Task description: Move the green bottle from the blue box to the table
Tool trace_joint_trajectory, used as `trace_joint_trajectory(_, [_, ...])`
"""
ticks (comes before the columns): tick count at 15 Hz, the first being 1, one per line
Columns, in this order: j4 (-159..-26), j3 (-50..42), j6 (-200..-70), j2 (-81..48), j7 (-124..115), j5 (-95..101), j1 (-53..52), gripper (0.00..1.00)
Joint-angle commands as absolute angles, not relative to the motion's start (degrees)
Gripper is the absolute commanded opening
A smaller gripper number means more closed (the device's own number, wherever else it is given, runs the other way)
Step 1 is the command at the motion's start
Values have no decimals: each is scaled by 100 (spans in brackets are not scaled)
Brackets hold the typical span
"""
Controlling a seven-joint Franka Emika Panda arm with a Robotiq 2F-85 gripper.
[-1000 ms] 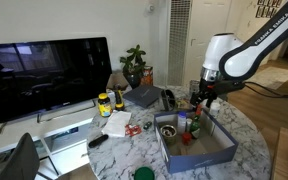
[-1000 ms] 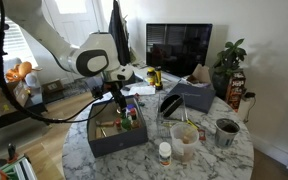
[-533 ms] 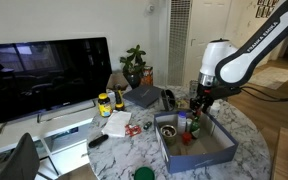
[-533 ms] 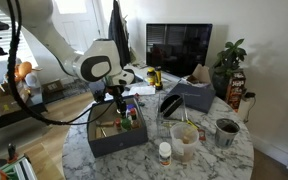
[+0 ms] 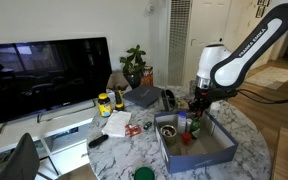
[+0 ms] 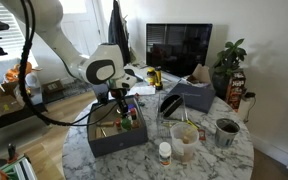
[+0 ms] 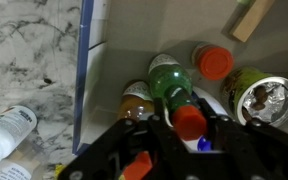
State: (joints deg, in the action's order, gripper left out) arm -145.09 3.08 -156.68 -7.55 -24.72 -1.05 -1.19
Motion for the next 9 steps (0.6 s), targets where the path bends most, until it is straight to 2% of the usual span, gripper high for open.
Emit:
trace_joint_trajectory(1, [-14484,209,-15657,-780,-2555,-158,-314,7])
trace_joint_trajectory(9, [-14549,322,-14240,519,-2571,375,-531,8])
